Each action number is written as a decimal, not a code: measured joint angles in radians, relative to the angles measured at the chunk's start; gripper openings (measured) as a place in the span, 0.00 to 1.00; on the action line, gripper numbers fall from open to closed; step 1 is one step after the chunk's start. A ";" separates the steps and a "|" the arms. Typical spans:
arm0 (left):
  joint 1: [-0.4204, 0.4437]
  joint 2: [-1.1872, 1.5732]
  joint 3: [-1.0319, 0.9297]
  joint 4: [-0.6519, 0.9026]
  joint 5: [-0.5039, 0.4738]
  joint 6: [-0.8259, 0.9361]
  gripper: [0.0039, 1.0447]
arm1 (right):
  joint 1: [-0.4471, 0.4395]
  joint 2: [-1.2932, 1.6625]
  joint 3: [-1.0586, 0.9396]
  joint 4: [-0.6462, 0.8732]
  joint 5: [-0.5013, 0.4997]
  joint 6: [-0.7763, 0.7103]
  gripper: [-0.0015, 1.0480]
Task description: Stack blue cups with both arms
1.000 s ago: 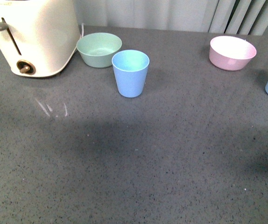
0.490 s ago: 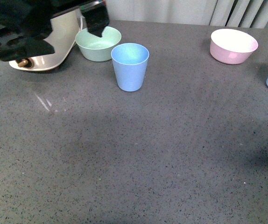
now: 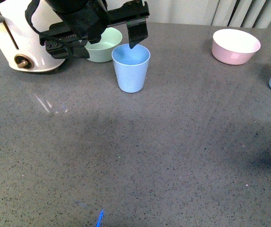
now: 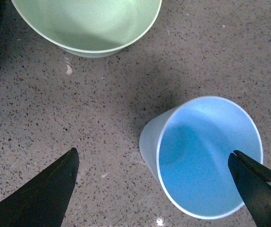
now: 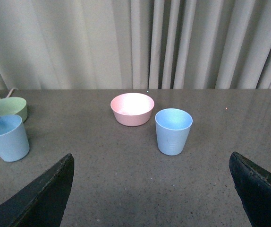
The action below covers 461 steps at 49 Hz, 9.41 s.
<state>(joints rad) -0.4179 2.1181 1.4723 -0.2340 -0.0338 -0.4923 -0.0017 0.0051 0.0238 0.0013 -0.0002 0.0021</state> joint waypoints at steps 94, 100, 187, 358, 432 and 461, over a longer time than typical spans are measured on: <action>-0.323 0.122 0.160 -0.251 -0.010 -0.060 0.23 | 0.000 0.000 0.000 0.000 0.000 0.000 0.91; -0.322 0.122 0.160 -0.240 -0.006 -0.073 0.43 | 0.000 0.000 0.000 0.000 0.000 0.000 0.91; 0.288 -1.335 -1.385 0.922 -0.092 0.481 0.01 | 0.000 0.000 0.000 0.000 0.000 0.000 0.91; 0.414 -2.108 -1.457 0.235 0.033 0.484 0.92 | -0.126 2.015 1.140 0.084 -0.102 -0.560 0.14; 0.414 -2.108 -1.457 0.235 0.033 0.484 0.92 | 0.241 1.679 0.956 -0.122 -0.414 -0.439 0.44; 0.414 -2.108 -1.457 0.235 0.034 0.484 0.92 | -0.002 1.302 0.626 0.498 -0.187 -0.050 0.77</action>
<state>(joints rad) -0.0044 0.0101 0.0151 0.0010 0.0006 -0.0078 -0.0040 1.3075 0.6495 0.4992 -0.1871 -0.0483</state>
